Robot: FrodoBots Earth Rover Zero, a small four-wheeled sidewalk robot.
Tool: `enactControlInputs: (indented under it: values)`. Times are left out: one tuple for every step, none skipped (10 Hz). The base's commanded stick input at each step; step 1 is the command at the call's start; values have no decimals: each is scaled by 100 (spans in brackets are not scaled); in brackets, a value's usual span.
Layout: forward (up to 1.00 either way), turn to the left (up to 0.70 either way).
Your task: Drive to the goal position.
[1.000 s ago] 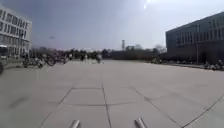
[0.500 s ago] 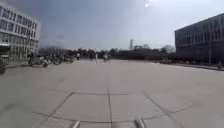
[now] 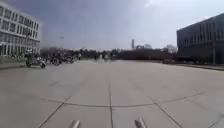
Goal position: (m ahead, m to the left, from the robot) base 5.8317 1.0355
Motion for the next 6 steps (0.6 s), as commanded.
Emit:
enactControlInputs:
  values:
    - [85, 1]
    - [85, 1]
    - [85, 1]
    - [85, 1]
    - [85, 1]
    - [85, 1]
